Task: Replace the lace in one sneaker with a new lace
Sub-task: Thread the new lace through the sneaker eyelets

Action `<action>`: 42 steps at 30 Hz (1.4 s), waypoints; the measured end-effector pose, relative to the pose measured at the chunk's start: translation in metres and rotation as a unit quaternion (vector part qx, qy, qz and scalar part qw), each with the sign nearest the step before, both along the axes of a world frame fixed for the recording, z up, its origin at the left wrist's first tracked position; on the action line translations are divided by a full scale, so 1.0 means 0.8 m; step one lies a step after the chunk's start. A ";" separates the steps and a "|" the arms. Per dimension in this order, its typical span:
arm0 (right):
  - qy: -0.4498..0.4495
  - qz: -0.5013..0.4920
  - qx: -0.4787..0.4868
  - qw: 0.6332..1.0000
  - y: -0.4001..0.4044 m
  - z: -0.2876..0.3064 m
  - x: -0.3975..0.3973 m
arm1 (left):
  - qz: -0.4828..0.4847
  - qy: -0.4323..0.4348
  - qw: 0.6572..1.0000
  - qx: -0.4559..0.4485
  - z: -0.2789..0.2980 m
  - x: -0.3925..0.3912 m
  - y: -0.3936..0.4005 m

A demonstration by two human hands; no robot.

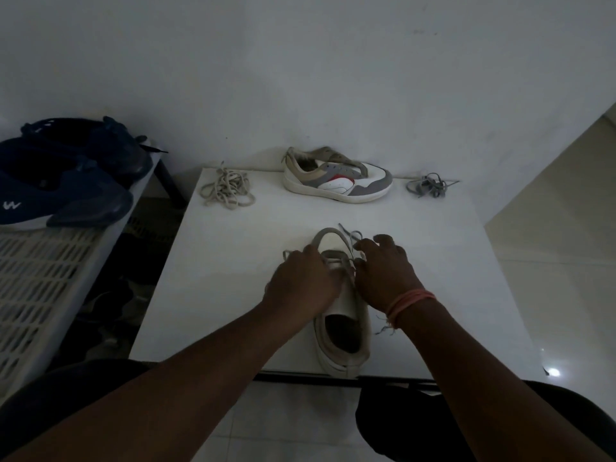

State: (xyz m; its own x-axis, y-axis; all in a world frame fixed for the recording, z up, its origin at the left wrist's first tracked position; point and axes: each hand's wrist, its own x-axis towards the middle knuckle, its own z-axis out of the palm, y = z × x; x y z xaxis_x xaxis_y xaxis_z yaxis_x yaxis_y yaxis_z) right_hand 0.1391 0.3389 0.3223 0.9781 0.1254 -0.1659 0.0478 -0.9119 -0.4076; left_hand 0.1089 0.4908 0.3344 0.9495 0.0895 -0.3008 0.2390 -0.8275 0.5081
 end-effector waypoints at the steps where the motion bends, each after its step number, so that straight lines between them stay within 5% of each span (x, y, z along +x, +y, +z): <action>1: -0.007 0.002 0.018 1.000 0.001 0.000 0.002 | -0.014 0.000 1.000 -0.001 0.004 -0.010 -0.010; 5: -0.001 -0.025 0.055 0.998 0.000 -0.008 0.005 | -0.080 0.002 0.996 0.028 0.006 -0.050 -0.041; 10: 0.002 -0.052 0.112 0.992 0.009 -0.018 0.004 | -0.052 -0.060 0.992 0.102 -0.007 -0.062 -0.053; 13: 0.102 -0.112 0.215 0.965 0.002 -0.020 0.016 | -0.058 -0.060 0.989 0.124 -0.010 -0.052 -0.041; 15: 0.183 -0.169 0.315 0.916 -0.008 -0.009 0.022 | -0.073 -0.038 0.985 0.149 -0.009 -0.042 -0.024; 17: 0.158 -0.226 0.451 0.849 -0.018 0.013 0.025 | -0.082 -0.026 0.984 0.157 -0.006 -0.032 -0.009; 20: 0.096 -0.275 0.708 0.644 -0.025 0.047 0.021 | -0.103 -0.025 0.978 0.178 -0.005 -0.025 -0.005; 21: 0.098 -0.277 0.738 0.608 -0.024 0.048 0.020 | -0.113 -0.031 0.976 0.185 -0.005 -0.026 -0.007; 22: 0.093 -0.281 0.712 0.637 -0.021 0.046 0.018 | -0.122 -0.043 0.974 0.188 -0.007 -0.028 -0.010; 24: 0.048 -0.236 0.476 0.846 -0.016 0.025 0.016 | -0.129 -0.065 0.972 0.184 -0.013 -0.031 -0.014; 25: 0.020 -0.184 0.334 0.924 -0.012 0.014 0.012 | -0.125 -0.071 0.974 0.174 -0.016 -0.033 -0.016; 26: 0.008 -0.131 0.230 0.964 -0.008 0.002 0.006 | -0.121 -0.077 0.976 0.165 -0.019 -0.033 -0.017; 29: 0.007 -0.068 0.144 0.987 0.006 -0.019 -0.007 | -0.123 -0.092 0.976 0.156 -0.027 -0.029 -0.015; 32: -0.052 -0.066 0.211 0.974 0.005 -0.002 -0.001 | -0.119 -0.096 0.980 0.130 -0.031 -0.026 -0.011; 37: -0.223 -0.194 0.484 0.824 -0.017 0.061 0.009 | -0.110 -0.075 0.982 0.134 -0.028 -0.020 -0.010; 39: -0.243 -0.194 0.392 0.866 -0.025 0.054 0.014 | -0.114 -0.083 0.980 0.143 -0.028 -0.019 -0.010; 42: -0.103 -0.093 0.131 0.982 -0.026 0.009 0.013 | -0.119 -0.100 0.975 0.156 -0.031 -0.022 -0.012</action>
State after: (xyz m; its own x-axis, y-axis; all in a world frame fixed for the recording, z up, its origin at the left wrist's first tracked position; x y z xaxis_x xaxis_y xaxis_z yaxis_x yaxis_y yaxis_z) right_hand 0.1492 0.3178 0.3292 0.9976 -0.0472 0.0512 -0.0046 -0.7778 -0.6285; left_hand 0.0910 0.4815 0.3097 0.9914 -0.0829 -0.1015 -0.0567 -0.9695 0.2385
